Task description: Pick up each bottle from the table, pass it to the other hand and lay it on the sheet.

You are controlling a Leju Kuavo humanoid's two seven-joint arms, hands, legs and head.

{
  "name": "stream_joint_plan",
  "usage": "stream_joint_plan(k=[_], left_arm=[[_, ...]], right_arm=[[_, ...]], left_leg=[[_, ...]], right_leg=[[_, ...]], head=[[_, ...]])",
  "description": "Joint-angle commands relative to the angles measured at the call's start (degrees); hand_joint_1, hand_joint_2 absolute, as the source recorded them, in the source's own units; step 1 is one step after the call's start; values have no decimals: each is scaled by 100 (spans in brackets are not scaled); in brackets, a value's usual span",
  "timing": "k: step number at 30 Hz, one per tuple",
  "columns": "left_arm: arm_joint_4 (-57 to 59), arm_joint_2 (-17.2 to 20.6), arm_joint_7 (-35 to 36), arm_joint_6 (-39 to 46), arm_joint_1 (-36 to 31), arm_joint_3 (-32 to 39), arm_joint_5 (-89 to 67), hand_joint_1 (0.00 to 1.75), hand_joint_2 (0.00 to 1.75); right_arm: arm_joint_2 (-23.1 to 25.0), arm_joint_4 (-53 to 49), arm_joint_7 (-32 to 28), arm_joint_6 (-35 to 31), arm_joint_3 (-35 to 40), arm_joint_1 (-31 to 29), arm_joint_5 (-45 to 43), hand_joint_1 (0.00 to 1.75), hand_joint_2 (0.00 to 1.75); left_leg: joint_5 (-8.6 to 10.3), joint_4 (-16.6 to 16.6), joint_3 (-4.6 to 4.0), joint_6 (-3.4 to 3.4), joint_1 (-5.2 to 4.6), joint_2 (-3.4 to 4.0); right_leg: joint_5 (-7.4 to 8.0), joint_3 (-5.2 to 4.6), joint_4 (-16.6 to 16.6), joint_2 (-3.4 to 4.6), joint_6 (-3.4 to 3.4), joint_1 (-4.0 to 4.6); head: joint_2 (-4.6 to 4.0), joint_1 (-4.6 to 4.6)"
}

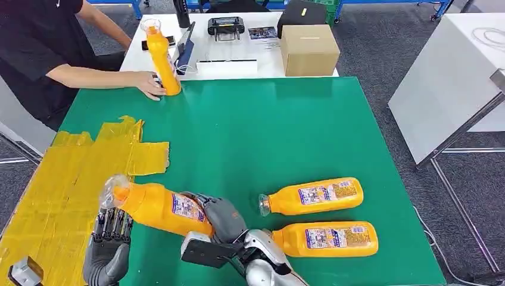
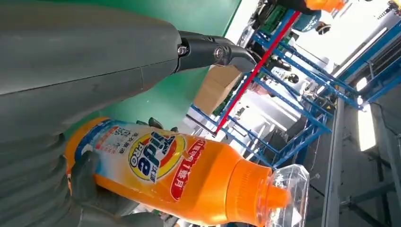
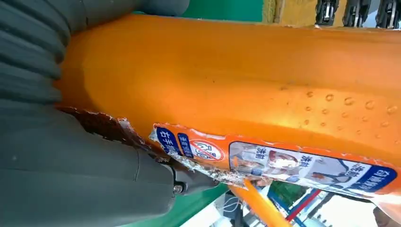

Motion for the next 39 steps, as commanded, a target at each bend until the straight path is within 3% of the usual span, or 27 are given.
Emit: stream_joint_plan(k=[1, 12, 13, 15, 22, 35, 36, 37, 39], left_arm=[[-16, 37, 39, -101, 27, -159, 17, 0, 175], [-171, 103, 121, -106, 333, -960, 33, 0, 175], [-101, 116, 142, 50, 337, -1010, -24, 0, 175], [137, 179, -49, 111, 258, -1122, -114, 0, 175], [154, 320, -125, 291, 209, -1323, -89, 0, 175], [134, 351, -237, 511, 216, -1350, -196, 0, 175], [116, 345, -280, 520, 214, -1330, -257, 5, 175], [113, 345, -313, 499, 204, -1319, -261, 175, 175], [113, 345, -313, 499, 204, -1319, -261, 175, 175]], right_arm=[[-65, 268, -5, 28, 150, -83, -7, 175, 175], [78, 727, -39, 122, 312, -180, 12, 175, 175], [66, 898, -175, 618, 652, -339, 118, 175, 175], [397, 1443, -217, 605, 923, -398, 175, 175, 175], [724, 2358, -371, 546, 1189, -567, 80, 175, 175], [822, 2529, -430, 627, 1423, -670, 60, 175, 175], [824, 2561, -426, 608, 1434, -675, 47, 175, 175], [824, 2580, -426, 595, 1436, -679, 38, 175, 175], [824, 2580, -426, 595, 1436, -679, 38, 175, 175]], left_leg=[[-1, -2, 8, -4, 9, 6], [0, -3, 3, -1, 1, 3], [0, -3, 5, -2, 5, 6], [0, -6, 10, -4, 6, 14], [2, -11, 15, -5, 6, 5], [3, -5, 3, -4, 2, 0], [2, -4, 4, -6, 7, 0], [2, -5, 5, -4, 4, -1], [3, -5, 3, -4, 3, -2]], right_leg=[[5, 9, -9, 9, -7, 10], [2, 2, -4, 5, -3, 2], [4, 4, -6, 9, -5, 5], [7, 6, -9, 17, -7, 7], [4, 11, -12, 8, -8, 7], [1, 0, -4, 2, -5, 2], [2, 3, -7, 3, -8, 7], [1, 2, -5, 2, -7, 4], [1, 1, -4, 0, -5, 3]], head=[[0, 0], [0, 0], [0, 0], [0, 0], [0, 0], [0, 2], [0, 2], [0, 2], [0, 2]])
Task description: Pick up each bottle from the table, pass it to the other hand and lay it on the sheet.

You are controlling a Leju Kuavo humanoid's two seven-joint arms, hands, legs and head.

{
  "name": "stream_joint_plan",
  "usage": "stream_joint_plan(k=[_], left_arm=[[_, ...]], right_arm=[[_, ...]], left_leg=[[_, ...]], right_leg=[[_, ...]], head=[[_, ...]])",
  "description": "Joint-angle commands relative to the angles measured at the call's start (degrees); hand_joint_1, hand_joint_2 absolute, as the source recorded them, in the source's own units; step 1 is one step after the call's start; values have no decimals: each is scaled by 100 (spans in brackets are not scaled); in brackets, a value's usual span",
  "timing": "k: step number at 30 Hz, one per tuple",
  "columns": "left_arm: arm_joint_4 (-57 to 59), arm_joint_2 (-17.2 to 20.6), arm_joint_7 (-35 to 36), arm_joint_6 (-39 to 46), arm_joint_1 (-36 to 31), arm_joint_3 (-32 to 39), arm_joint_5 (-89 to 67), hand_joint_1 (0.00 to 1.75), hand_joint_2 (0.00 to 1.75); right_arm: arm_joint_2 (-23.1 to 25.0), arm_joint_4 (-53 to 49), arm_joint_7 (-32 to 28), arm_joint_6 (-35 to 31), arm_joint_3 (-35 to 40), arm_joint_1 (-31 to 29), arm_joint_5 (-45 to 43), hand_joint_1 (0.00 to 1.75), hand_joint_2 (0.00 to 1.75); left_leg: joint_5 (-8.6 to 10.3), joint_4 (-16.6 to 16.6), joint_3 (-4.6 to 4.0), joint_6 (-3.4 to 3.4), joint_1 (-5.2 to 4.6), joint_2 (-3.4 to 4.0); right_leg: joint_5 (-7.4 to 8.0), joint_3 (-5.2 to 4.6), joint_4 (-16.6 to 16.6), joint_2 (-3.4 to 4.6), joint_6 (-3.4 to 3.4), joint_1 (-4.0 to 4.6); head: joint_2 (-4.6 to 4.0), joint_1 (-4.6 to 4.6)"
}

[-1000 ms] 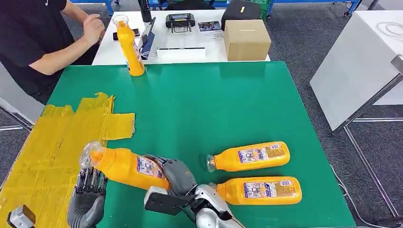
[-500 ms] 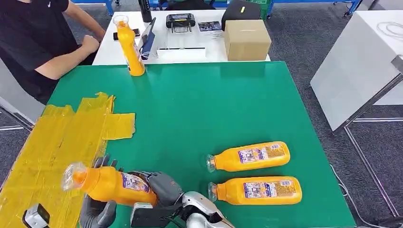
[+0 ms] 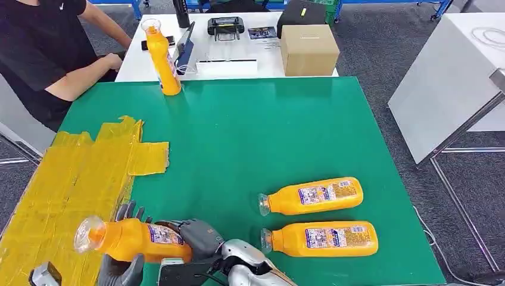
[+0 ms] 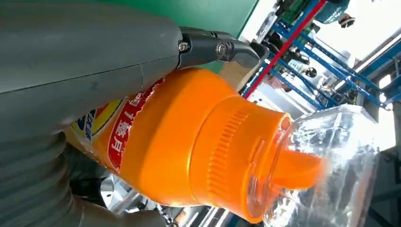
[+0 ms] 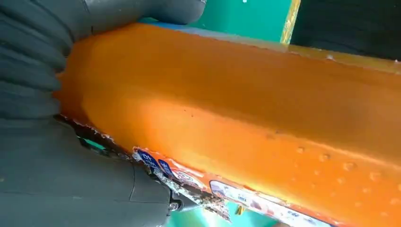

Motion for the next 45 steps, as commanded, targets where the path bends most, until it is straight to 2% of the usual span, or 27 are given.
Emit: stream_joint_plan(k=[1, 14, 15, 16, 18, 19, 20, 25, 27, 28, 30, 36, 38, 40, 43, 45], left_arm=[[185, 139, -77, 0, -277, -322, -134, 175, 175], [144, 65, -336, -4, -371, -146, -467, 175, 175], [113, 41, -398, 17, -376, -97, -550, 175, 175], [82, 29, -433, 37, -374, -68, -607, 175, 175], [60, 34, -431, 27, -374, -60, -612, 175, 175], [60, 34, -431, 27, -374, -60, -612, 175, 175], [-49, -2, -744, 221, -373, 29, -1066, 175, 175], [-93, 7, -725, 164, -383, 87, -1061, 175, 175], [-218, -51, -1108, 424, -415, 230, -1674, 175, 175], [-363, -75, -1462, 717, -468, 392, -2249, 175, 175], [-544, -65, -1743, 1026, -563, 613, -2815, 175, 175], [-938, 83, -2531, 2464, -697, 963, -4944, 175, 175], [-1030, 116, -2531, 2714, -676, 938, -5197, 175, 175], [-1067, 297, -2531, 3743, -568, 582, -6117, 175, 175], [-798, 274, -2439, 4556, -598, 392, -7389, 175, 175], [-445, 372, -2137, 5318, -647, 162, -8634, 175, 175]], right_arm=[[304, 676, 11, 51, 424, 8, 10, 175, 175], [274, 653, -7, -94, 353, 24, -12, 175, 175], [248, 577, 9, -223, 295, 54, 16, 166, 175], [223, 502, 14, -307, 262, 75, 42, 79, 175], [187, 426, 13, -287, 243, 75, 36, 79, 175], [187, 426, 13, -287, 243, 75, 36, 0, 175], [149, 216, 44, -518, 47, 185, -20, 0, 175], [17, -92, 99, -435, -19, 238, -15, 0, 175], [-30, -402, 86, -561, -267, 382, -45, 0, 175], [-239, -896, 85, -646, -434, 499, -95, 0, 175], [-511, -1649, 85, -664, -740, 744, -140, 0, 175], [-1014, -3159, 130, -589, -1346, 1429, -74, 0, 175], [-1073, -3336, 135, -571, -1340, 1495, -59, 0, 175], [-1207, -3661, 139, -601, -1408, 1626, -44, 0, 175], [-1450, -4113, 148, -654, -1589, 1802, -40, 0, 175], [-1572, -4275, 163, -651, -1731, 1863, -1, 0, 175]], left_leg=[[2, -5, 5, -5, 8, -7], [3, -3, 1, -3, 4, -9], [3, -4, 3, -5, 9, -10], [2, -3, 5, -6, 12, -10], [2, -1, 3, -5, 11, -12], [1, -2, 3, -4, 9, -10], [1, -1, 1, -2, 5, -7], [1, -1, 0, -2, 6, -10], [0, -2, 4, -2, 5, -8], [-1, 2, 1, -3, 11, -13], [0, 3, -3, -2, 10, -19], [1, 2, -5, -1, 7, -20], [1, 3, -5, -1, 11, -25], [1, 4, -9, -1, 7, -19], [0, 2, -4, 0, 9, -24], [3, -1, -2, 1, 8, -27]], right_leg=[[2, 9, -8, -4, -8, 8], [1, 4, -4, -6, -6, 4], [2, 8, -8, -6, -8, 9], [3, 11, -10, -6, -10, 12], [1, 9, -8, -9, -8, 11], [2, 8, -8, -7, -7, 10], [1, 5, -4, -5, -4, 5], [0, 5, -6, -7, -4, 7], [-1, 7, -6, -5, -5, 5], [0, 9, -8, -9, -7, 11], [-1, 6, -6, -16, -5, 10], [0, 4, -7, -16, -3, 7], [0, 7, -9, -20, -4, 11], [0, -1, -4, -15, -3, 7], [0, 9, -10, -19, -4, 9], [2, 9, -14, -21, -4, 9]], head=[[0, -2], [0, 0], [0, 0], [0, 0], [0, 0], [0, 2], [0, 0], [0, 2], [0, -2], [0, 2], [0, 0], [0, -2], [0, -2], [0, 0], [0, 0], [0, -4]])
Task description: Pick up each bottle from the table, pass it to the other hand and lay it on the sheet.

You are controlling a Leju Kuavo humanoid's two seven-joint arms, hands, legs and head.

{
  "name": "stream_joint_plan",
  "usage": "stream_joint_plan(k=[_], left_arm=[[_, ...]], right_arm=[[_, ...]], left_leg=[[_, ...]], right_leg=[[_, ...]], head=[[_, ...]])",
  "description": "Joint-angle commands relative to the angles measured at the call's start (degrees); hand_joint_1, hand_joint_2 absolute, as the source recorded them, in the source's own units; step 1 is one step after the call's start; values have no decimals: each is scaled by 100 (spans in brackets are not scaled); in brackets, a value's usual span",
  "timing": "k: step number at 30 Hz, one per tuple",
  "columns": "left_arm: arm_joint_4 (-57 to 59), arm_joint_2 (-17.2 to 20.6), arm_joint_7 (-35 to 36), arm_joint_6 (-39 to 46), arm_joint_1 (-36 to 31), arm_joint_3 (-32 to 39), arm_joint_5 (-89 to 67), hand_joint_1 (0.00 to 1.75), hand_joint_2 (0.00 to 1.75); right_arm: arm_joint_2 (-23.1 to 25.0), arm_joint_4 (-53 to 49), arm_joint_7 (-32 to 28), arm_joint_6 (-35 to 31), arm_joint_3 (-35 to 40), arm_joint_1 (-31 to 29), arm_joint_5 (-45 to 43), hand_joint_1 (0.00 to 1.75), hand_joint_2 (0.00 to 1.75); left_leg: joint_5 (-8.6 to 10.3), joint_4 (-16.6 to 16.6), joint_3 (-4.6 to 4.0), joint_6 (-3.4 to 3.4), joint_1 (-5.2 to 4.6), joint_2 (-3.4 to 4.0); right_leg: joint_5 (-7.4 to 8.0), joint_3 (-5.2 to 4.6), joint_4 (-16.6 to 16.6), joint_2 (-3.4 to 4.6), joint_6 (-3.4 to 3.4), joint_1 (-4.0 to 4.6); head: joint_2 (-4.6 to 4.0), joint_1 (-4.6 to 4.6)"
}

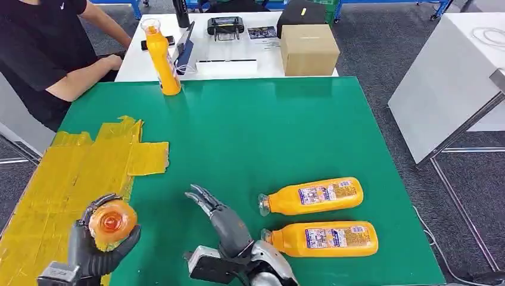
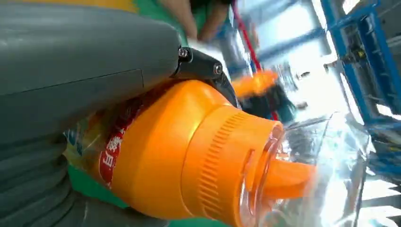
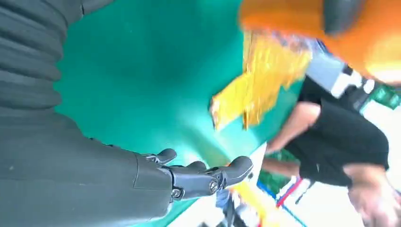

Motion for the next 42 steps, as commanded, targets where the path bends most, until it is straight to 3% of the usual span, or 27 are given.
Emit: stream_joint_plan(k=[1, 7, 9, 12, 16, 17, 18, 23, 29, 42], left_arm=[[734, 407, 618, 2135, -183, -632, -3225, 175, 175], [1440, 798, 1002, 2244, -279, -931, -4038, 175, 175], [2218, 1170, 1691, 2420, -374, -1217, -5307, 175, 175], [3263, 1451, 2012, 2583, -575, -1496, -5680, 175, 175], [3544, 1541, 2146, 2542, -585, -1680, -5566, 175, 175], [3532, 1556, 2166, 2533, -579, -1708, -5556, 31, 175], [3523, 1608, 2377, 2390, -580, -1764, -5688, 0, 175], [3670, 1763, 2559, 2316, -617, -1793, -5643, 0, 175], [3471, 1832, 2111, 2042, -486, -1707, -4938, 0, 175], [3394, 1854, 2043, 1998, -444, -1687, -4843, 0, 175]], right_arm=[[-869, -1467, 37, 22, -656, 479, 53, 0, 175], [-928, -1469, -34, 120, -775, 472, -41, 0, 175], [-950, -1364, -104, 240, -781, 374, -179, 0, 175], [-918, -1148, -133, 317, -732, 203, -236, 0, 175], [-893, -1054, -137, 321, -750, 135, -289, 0, 175], [-895, -1049, -137, 319, -754, 135, -289, 0, 175], [-903, -1022, -121, 337, -770, 137, -314, 0, 175], [-889, -920, -135, 373, -789, 112, -367, 0, 175], [-884, -830, -146, 396, -754, 51, -381, 0, 175], [-893, -821, -143, 403, -756, 42, -384, 0, 175]], left_leg=[[7, -4, 0, 1, 2, -29], [6, -9, 10, -2, 2, -16], [7, -14, 11, -1, -6, -12], [15, -35, 34, -5, -2, -13], [6, -17, 19, -2, -1, 5], [6, -16, 19, -3, 2, 3], [4, -13, 16, -1, 0, 2], [2, -16, 48, -1, -8, -1], [3, -18, 63, -7, -1, 14], [-3, -16, 107, -3, -4, 13]], right_leg=[[1, 14, -11, -27, -2, 3], [5, 16, -15, -13, -5, 3], [3, 12, -12, -8, -3, -4], [12, 35, -34, -7, -10, 0], [9, 18, -18, 9, -6, 2], [9, 21, -20, 9, -6, 5], [6, 18, -15, 7, -4, 3], [2, 16, -10, -2, -6, -6], [12, 19, -14, 14, -12, 2], [2, 109, -10, 12, -7, 0]], head=[[0, 0], [0, 0], [0, 0], [0, 0], [0, 0], [0, -2], [0, 0], [0, -4], [0, -2], [0, -2]])
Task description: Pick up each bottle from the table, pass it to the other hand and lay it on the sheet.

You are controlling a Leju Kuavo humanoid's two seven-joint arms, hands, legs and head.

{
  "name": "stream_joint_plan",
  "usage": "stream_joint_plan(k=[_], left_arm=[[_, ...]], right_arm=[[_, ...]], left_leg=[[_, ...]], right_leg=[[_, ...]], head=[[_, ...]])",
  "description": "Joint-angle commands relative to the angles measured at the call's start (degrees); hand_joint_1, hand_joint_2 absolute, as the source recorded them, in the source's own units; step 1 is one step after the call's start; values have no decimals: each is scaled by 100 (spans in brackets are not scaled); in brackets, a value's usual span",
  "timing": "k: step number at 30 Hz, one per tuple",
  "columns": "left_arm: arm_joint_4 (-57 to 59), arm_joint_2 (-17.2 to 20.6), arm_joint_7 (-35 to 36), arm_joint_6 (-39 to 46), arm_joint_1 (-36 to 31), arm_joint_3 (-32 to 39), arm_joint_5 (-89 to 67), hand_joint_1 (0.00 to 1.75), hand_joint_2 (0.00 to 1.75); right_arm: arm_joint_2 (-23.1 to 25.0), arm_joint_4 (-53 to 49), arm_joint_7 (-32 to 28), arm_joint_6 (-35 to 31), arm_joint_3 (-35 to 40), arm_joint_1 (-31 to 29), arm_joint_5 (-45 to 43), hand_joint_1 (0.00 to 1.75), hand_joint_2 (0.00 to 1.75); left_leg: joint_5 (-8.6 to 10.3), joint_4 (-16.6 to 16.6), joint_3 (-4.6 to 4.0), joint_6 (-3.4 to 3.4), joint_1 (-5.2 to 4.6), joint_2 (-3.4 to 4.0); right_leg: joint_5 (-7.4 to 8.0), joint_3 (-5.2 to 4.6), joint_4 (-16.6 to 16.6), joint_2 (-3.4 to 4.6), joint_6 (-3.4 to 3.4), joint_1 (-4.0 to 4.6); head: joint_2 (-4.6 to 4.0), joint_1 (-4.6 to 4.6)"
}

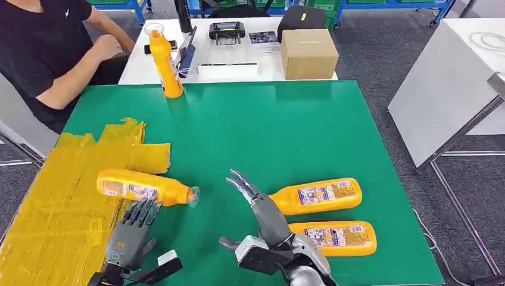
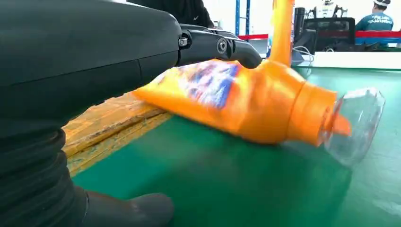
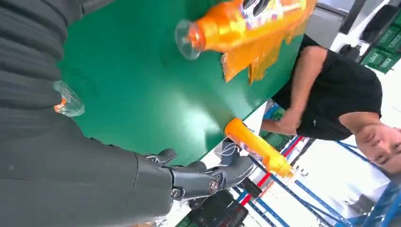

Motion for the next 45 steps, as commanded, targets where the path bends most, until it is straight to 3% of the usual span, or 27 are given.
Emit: stream_joint_plan(k=[1, 13, 14, 19, 21, 22, 25, 27, 28, 29, 30, 34, 38, 45], left_arm=[[527, 174, 23, -214, 274, -96, -39, 0, 175], [527, 174, 23, -214, 274, -96, -39, 0, 175], [527, 174, 23, -214, 274, -96, -39, 0, 175], [162, 280, -431, -841, 473, 17, 888, 0, 175], [-133, 121, -757, -948, 563, 289, 1388, 0, 175], [-303, -20, -903, -1056, 593, 481, 1635, 0, 0], [-1041, -644, -1691, -1564, 662, 1203, 2658, 0, 0], [-1696, -974, -2018, -2380, 715, 1551, 4029, 0, 0], [-2237, -1449, -2018, -3270, 667, 1868, 5259, 0, 175], [-2579, -1686, -1868, -5285, 827, 2303, 7419, 0, 175], [-3027, -1915, -1585, -5444, 933, 2351, 8076, 0, 175], [-3056, -1915, -1512, -5427, 996, 2185, 8080, 0, 175], [-2887, -1915, -1683, -5485, 925, 2281, 7899, 0, 175], [-2891, -1915, -1679, -5507, 955, 2329, 7913, 0, 175]], right_arm=[[-85, 324, -18, 27, -52, -218, -13, 0, 175], [-85, 324, -18, 27, -52, -218, -13, 0, 175], [-85, 324, -18, 27, -52, -218, -13, 0, 175], [-164, 367, -24, 51, -91, -219, -31, 0, 175], [-235, 251, -86, 16, -146, -104, 38, 0, 175], [-271, 152, -106, -22, -184, -2, 112, 0, 175], [-453, -282, -123, -159, -349, 433, 393, 0, 175], [-588, -528, -116, -230, -508, 717, 503, 0, 175], [-764, -682, 616, -793, -778, 1018, 1247, 0, 175], [-1208, -1125, 622, -1004, -854, 1504, 1136, 0, 175], [-1500, -1422, 476, -1151, -1100, 1931, 982, 0, 175], [-1423, -1532, 360, -1067, -1431, 2112, 967, 0, 175], [-1251, -1416, 406, -978, -1399, 1994, 1129, 0, 175], [-1571, -1604, 675, -1027, -1622, 2292, 1286, 0, 175]], left_leg=[[4, -10, -4, -2, 5, 37], [0, -7, 4, -2, 0, 22], [9, -11, -20, -6, 11, 45], [0, -7, -5, -3, 6, 38], [-2, -9, -2, -3, 5, 43], [-4, -5, 3, -1, 0, 24], [-4, 2, -16, 1, 6, 19], [-7, 10, -24, 3, 7, 10], [-7, 16, -41, 5, 12, 5], [-4, 17, -44, 4, 7, -13], [-3, 30, -71, 7, 15, -34], [-16, 22, -81, 10, 1, -30], [-18, 10, -90, 6, -15, 36], [-13, 9, -91, 10, 2, 37]], right_leg=[[17, -17, -11, 40, -6, 6], [7, -11, -5, 24, -3, 0], [27, -40, -15, 49, -10, 13], [15, -24, -10, 41, -6, 7], [14, -16, -11, 45, -5, 6], [5, -1, -5, 25, -2, 0], [7, -17, -6, 22, -2, 7], [1, -29, -4, 11, 1, 6], [4, -44, -7, 8, 1, 12], [-3, -71, -1, -11, 1, 6], [-2, -107, -3, -30, 3, 14], [-8, -119, -15, -23, 5, -3], [9, -93, -12, 45, 8, -9], [15, -112, -16, 45, 8, 3]], head=[[0, 0], [0, 0], [0, 0], [0, 0], [0, -2], [0, 0], [0, -2], [0, 0], [0, 4], [0, 0], [0, 2], [0, 0], [0, -2], [0, 0]])
